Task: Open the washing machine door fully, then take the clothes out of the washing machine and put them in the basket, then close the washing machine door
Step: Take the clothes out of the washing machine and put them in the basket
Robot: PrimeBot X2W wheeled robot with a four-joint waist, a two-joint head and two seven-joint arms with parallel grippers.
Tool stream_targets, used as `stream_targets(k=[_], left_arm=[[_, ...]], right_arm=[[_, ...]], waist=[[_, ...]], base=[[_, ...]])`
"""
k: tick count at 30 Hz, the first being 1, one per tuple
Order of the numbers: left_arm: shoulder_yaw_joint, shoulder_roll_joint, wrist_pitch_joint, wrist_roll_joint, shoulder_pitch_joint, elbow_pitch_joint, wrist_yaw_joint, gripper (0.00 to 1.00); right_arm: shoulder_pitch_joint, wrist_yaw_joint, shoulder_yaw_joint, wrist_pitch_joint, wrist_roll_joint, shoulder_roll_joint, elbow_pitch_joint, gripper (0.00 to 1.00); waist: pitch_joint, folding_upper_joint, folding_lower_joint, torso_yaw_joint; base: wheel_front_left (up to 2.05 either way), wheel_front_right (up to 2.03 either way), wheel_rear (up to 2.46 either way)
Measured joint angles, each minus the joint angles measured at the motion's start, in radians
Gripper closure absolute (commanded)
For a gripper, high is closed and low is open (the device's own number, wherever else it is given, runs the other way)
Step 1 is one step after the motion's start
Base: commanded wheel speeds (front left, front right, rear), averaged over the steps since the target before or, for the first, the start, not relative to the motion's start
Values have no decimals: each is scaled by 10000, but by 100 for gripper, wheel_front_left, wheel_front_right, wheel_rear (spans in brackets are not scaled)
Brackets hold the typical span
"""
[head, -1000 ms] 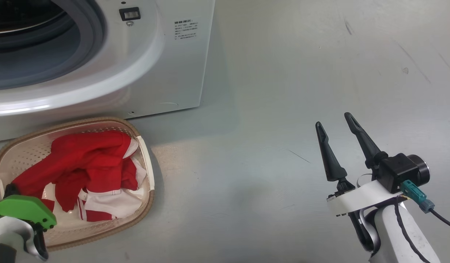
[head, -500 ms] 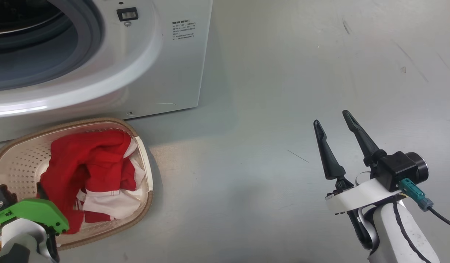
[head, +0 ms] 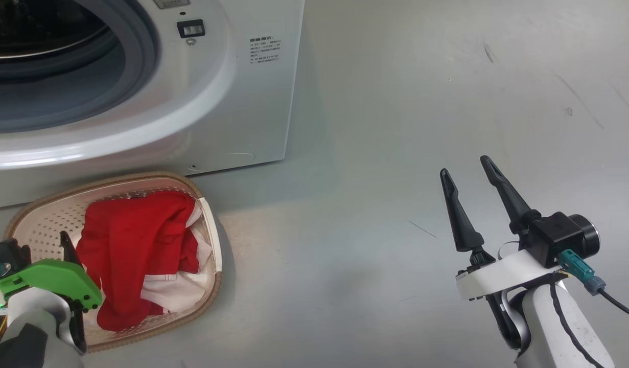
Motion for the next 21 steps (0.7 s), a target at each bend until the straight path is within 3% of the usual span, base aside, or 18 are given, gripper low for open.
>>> stream_targets(k=[8, 21], left_arm=[[-272, -105, -61, 351, -10, -493, -372, 0], [-865, -548, -65, 1085, 110, -3216, -1325, 0]], right_arm=[[-15, 33, -33, 0, 21, 38, 144, 0], [66, 54, -403, 0, 144, 59, 433, 0]], waist=[[-486, 0, 0, 217], [-1818, 0, 0, 782]], base=[[0, 0, 0], [0, 0, 0]])
